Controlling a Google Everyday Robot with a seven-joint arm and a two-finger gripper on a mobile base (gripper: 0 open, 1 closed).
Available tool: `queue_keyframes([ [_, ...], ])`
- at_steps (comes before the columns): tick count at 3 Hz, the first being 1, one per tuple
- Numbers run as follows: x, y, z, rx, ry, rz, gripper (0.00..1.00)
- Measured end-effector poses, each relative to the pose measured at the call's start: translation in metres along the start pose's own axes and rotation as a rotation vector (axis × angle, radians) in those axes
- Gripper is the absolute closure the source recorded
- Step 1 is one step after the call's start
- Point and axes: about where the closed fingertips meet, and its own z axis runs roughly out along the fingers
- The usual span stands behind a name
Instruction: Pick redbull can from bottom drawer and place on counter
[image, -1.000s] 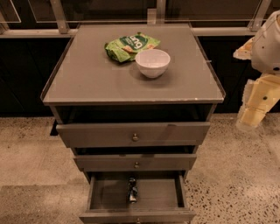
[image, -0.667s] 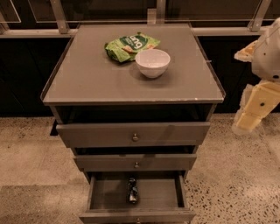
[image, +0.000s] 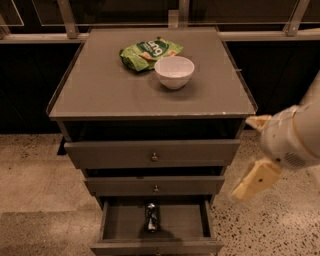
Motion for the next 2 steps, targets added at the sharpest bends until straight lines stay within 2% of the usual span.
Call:
queue_keyframes([
  [1,0.0057,0.0036,0.0183,0.016,-0.025,0.036,0.0],
  [2,0.006,0.0081,0.0188,0.028,-0.025,0.043,0.0],
])
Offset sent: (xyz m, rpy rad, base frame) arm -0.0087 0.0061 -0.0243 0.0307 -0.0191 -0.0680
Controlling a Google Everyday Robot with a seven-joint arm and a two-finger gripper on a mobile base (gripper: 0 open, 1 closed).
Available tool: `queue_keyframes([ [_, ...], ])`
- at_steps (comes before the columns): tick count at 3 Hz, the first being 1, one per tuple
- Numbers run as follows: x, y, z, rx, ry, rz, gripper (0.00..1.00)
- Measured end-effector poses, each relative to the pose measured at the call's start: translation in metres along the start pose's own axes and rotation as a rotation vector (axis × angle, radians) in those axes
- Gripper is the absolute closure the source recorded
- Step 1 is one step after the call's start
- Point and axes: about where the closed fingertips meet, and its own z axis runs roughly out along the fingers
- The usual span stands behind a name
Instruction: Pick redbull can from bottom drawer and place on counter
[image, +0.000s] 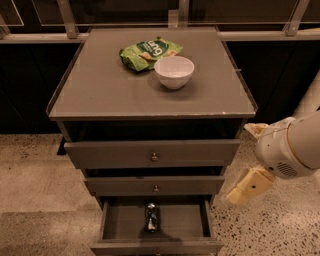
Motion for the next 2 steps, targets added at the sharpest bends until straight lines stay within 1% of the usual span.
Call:
queue_keyframes([
  [1,0.026,0.018,0.031,-0.007,-0.034,0.115,0.0],
  [2,0.069,0.031,0.092,0.014,-0.057,0.232,0.0],
])
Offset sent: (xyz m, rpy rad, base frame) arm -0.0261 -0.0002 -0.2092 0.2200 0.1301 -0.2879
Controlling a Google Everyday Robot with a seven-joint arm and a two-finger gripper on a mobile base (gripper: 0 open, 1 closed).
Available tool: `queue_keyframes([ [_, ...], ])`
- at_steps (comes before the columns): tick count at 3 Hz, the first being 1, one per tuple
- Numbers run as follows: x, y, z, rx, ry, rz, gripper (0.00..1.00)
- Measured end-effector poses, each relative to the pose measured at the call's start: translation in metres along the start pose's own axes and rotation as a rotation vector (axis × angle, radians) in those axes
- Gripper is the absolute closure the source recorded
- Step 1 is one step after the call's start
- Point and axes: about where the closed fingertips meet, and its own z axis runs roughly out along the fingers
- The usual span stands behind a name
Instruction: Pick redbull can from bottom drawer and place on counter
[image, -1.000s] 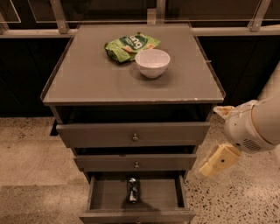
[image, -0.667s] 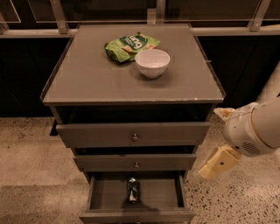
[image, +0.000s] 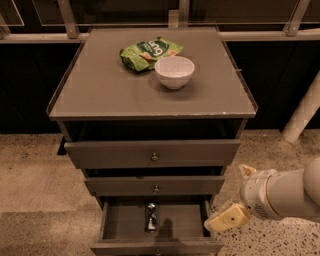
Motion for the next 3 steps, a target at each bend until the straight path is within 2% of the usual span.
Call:
queue_keyframes([
  [1,0.0,0.0,0.0,-0.001,0.0,0.0,0.0],
  [2,0.011,0.008,0.012,-0.005,-0.036,0.031,0.0],
  [3,0.04,0.021,0.069,-0.091,-0.048,0.098,0.0],
])
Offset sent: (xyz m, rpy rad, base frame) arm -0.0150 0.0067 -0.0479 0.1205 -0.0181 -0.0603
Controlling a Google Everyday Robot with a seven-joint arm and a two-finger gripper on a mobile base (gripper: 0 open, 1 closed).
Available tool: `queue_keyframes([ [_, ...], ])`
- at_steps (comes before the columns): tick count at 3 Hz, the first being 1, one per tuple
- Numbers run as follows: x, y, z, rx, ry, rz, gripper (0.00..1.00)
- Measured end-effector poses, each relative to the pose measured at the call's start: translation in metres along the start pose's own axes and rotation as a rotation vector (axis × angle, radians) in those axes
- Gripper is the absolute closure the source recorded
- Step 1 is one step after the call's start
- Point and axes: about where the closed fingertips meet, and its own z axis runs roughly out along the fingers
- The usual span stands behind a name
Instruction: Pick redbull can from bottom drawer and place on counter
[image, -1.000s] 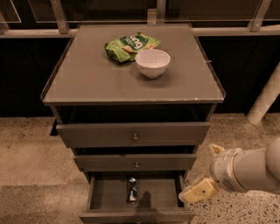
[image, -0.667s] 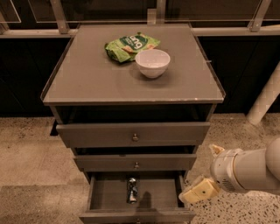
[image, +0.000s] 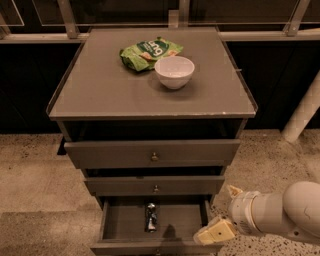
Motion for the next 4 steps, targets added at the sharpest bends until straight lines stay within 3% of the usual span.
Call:
queue_keyframes([
  [1,0.0,0.0,0.0,0.0,0.0,0.0,0.0],
  [2,0.011,-0.002,0.014,0.026,-0.023,0.068,0.0],
  [4,0.036,0.001,0.106,0.013,-0.082,0.184,0.0],
])
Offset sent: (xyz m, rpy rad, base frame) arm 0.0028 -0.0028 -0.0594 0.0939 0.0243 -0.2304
